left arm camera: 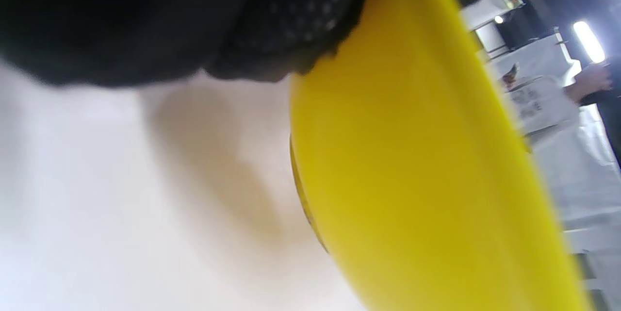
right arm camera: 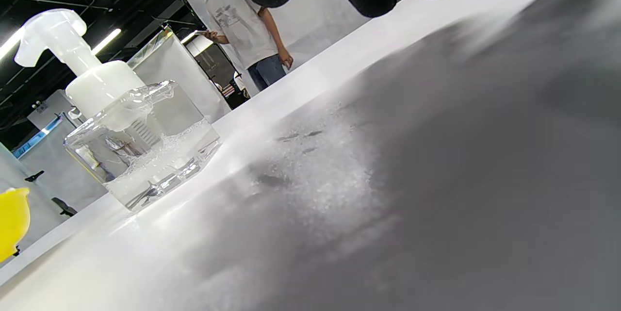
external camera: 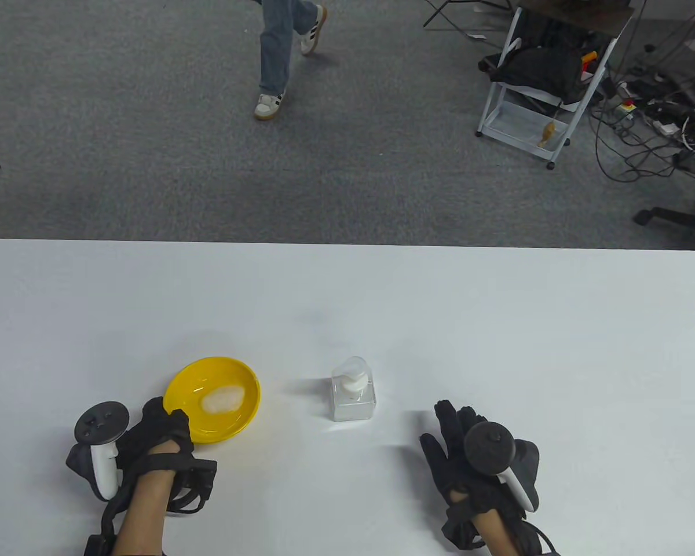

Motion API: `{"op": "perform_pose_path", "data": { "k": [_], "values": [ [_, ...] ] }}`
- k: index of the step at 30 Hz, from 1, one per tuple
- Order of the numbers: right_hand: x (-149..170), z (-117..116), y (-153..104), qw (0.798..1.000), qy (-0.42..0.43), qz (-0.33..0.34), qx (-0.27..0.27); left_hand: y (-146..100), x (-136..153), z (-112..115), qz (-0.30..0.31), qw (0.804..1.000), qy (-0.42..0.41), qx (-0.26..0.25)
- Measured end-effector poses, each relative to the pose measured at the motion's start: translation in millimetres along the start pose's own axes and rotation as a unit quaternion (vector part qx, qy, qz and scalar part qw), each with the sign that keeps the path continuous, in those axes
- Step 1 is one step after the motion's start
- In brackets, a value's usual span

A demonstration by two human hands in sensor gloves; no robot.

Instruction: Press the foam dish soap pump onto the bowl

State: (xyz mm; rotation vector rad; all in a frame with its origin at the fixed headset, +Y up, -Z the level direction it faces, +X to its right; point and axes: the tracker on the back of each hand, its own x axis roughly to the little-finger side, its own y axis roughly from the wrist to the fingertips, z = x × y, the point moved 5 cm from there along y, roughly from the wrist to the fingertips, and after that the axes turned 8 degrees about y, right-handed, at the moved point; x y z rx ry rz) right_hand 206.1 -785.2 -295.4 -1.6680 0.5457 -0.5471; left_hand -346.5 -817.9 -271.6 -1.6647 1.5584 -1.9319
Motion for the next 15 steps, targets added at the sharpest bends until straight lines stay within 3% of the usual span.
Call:
{"op": "perform_pose_path", "data": {
  "k": [15],
  "values": [
    [-1, -4, 1, 1.000, -0.014, -0.003, -0.011, 6, 16, 5, -0.035, 0.998, 0.050, -0.010]
  ]
}}
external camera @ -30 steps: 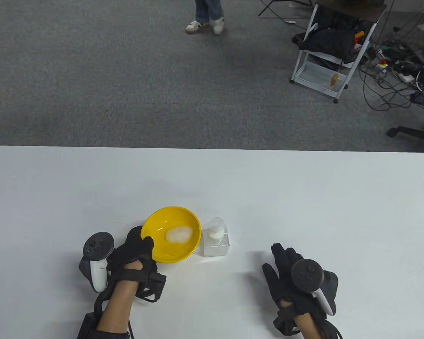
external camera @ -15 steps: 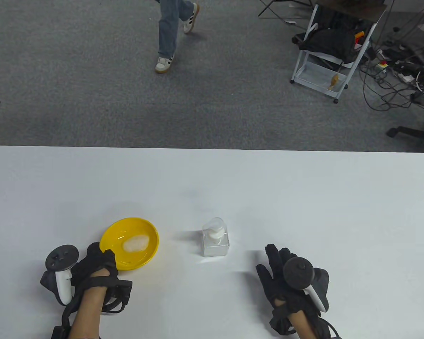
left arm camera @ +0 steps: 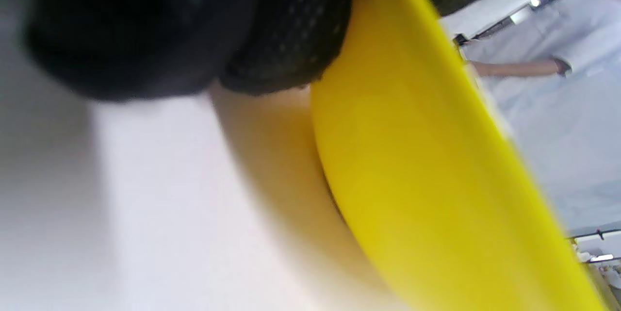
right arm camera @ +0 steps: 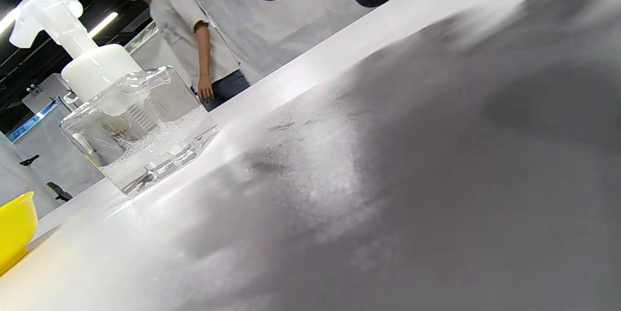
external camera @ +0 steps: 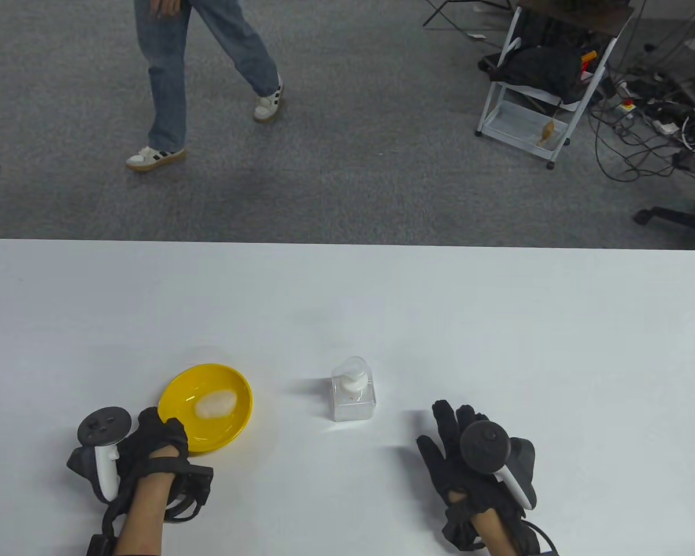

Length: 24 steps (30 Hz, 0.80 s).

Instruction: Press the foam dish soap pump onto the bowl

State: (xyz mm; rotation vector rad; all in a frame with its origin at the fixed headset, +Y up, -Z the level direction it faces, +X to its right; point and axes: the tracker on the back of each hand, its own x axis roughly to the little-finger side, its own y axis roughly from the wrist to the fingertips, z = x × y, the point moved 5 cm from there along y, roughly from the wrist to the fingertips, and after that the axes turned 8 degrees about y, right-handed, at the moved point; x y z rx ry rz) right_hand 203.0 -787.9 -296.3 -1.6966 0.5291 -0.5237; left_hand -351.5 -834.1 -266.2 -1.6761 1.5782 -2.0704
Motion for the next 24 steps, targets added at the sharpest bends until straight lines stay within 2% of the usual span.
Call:
{"op": "perform_pose_path", "data": {
  "k": [3, 7, 13, 16, 18, 21, 24],
  "values": [
    [0, 2, -1, 1.000, -0.006, -0.002, 0.009, -7, -3, -7, -0.002, 0.999, 0.029, -0.021],
    [0, 5, -2, 1.000, -0.009, -0.002, 0.023, -27, -25, -27, 0.027, 0.997, 0.050, -0.058],
    [-3, 8, -4, 0.999, -0.030, 0.000, 0.037, -60, -69, -28, 0.084, 0.987, 0.134, -0.036],
    [-10, 8, -7, 0.998, -0.041, 0.010, 0.041, -88, -96, -14, 0.155, 0.974, 0.163, -0.030],
    [-14, 6, -8, 0.998, -0.048, 0.016, 0.039, -106, -113, 8, 0.218, 0.960, 0.179, -0.001],
    [-22, 5, -11, 0.995, -0.077, 0.032, 0.050, -132, -126, 41, 0.260, 0.940, 0.218, 0.029],
    [-29, 3, -14, 0.992, -0.101, 0.042, 0.057, -153, -138, 69, 0.297, 0.920, 0.253, 0.029]
  ]
}}
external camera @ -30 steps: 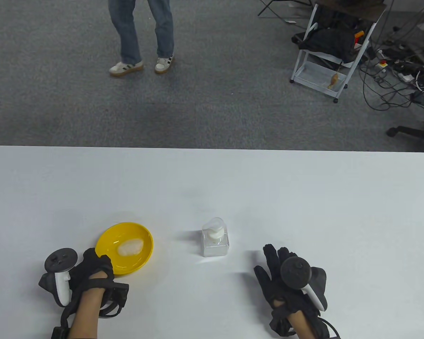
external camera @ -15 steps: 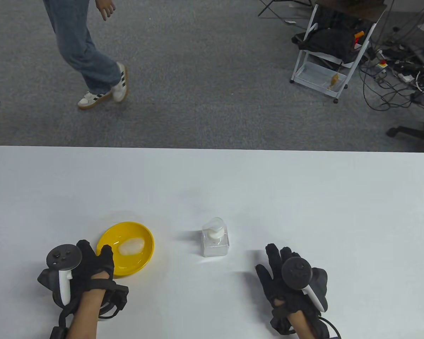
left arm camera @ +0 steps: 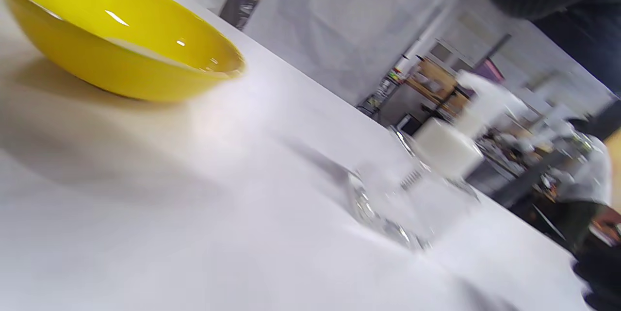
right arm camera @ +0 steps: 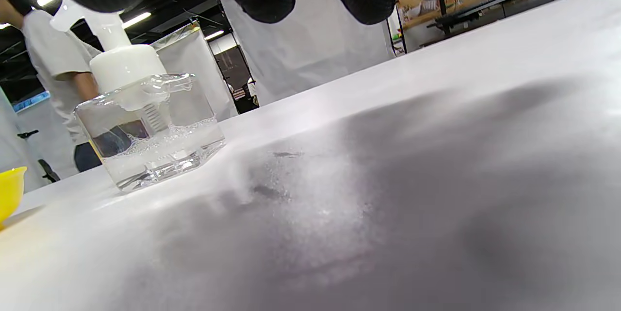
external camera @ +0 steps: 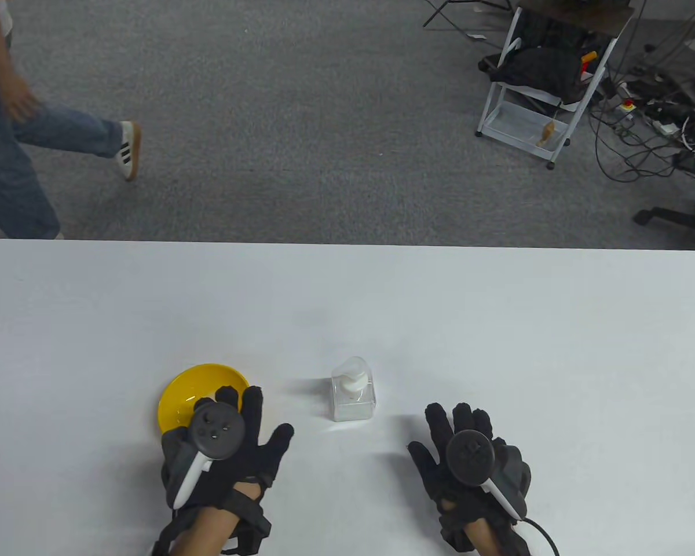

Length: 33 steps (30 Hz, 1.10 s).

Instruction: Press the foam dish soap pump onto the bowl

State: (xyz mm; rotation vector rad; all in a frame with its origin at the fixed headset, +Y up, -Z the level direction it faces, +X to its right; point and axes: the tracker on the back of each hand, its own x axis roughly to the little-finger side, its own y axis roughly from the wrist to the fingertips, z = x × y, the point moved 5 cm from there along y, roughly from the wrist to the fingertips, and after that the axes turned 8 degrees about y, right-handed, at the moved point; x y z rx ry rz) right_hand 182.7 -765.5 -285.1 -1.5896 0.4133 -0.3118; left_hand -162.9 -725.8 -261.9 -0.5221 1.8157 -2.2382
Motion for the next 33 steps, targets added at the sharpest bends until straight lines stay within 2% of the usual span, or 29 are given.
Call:
{"op": "perform_pose_path", "data": {
  "k": [5, 10, 13, 20, 33],
  "values": [
    [-5, -7, -1, 1.000, -0.019, 0.015, -0.008, -5, -36, 34, 0.050, 0.995, 0.086, 0.009],
    [-9, -15, -3, 0.999, -0.023, 0.032, -0.019, 4, -42, 63, 0.062, 0.995, 0.076, 0.026],
    [-10, -16, -4, 0.999, -0.027, 0.035, -0.024, 10, -39, 66, 0.065, 0.991, 0.113, 0.026],
    [-14, -22, -5, 0.998, -0.020, 0.042, -0.034, 7, -35, 61, 0.061, 0.994, 0.095, 0.009],
    [-7, -23, -7, 0.999, -0.009, 0.028, -0.044, 7, -28, 70, 0.050, 0.995, 0.077, 0.028]
  ]
}}
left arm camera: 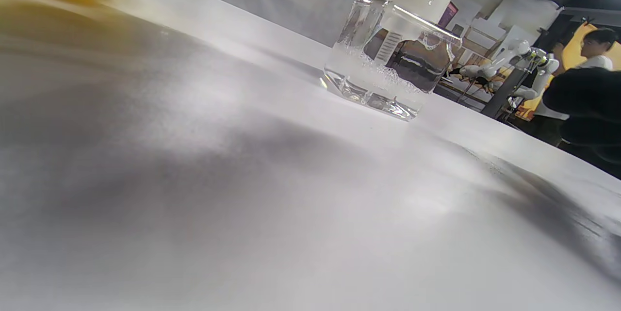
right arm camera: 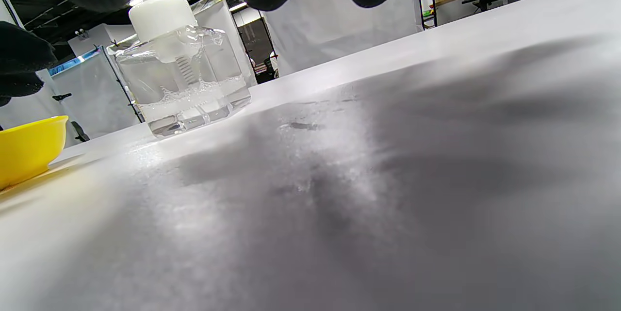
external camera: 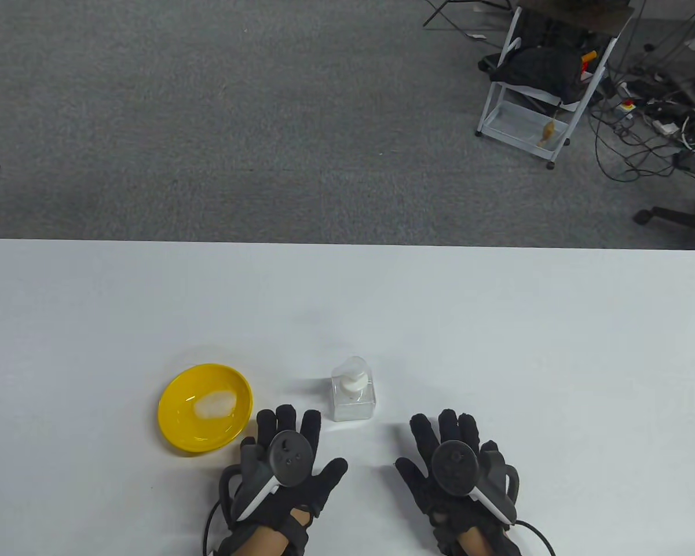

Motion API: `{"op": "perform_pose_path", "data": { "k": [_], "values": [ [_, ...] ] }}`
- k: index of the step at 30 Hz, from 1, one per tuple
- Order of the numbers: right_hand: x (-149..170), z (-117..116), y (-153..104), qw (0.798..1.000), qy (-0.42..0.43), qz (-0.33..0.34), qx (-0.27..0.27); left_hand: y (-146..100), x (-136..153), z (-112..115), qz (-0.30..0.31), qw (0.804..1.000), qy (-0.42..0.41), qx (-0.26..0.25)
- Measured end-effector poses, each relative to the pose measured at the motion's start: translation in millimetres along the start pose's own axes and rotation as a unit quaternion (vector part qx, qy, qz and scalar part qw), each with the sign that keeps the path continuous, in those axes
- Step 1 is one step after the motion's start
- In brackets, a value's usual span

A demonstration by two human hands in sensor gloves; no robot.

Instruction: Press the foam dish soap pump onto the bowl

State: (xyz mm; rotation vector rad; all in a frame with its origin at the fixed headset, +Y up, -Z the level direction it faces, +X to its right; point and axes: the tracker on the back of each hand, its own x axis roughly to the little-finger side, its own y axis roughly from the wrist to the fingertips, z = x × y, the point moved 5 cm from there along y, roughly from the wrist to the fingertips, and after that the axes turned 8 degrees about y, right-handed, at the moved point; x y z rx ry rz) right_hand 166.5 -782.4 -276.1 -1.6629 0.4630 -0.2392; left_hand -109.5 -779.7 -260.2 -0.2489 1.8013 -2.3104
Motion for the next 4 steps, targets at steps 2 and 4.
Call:
{"op": "perform_pose_path", "data": {
  "k": [2, 4],
  "values": [
    [-0.3, -0.4, -0.2, 1.000, 0.000, 0.000, -0.002, 0.1, 1.2, -0.1, 0.000, 1.000, -0.004, 0.000],
    [-1.0, -1.6, -0.3, 1.000, 0.001, 0.002, -0.007, -0.5, 1.9, -0.7, -0.002, 1.000, -0.003, -0.002]
  ]
}}
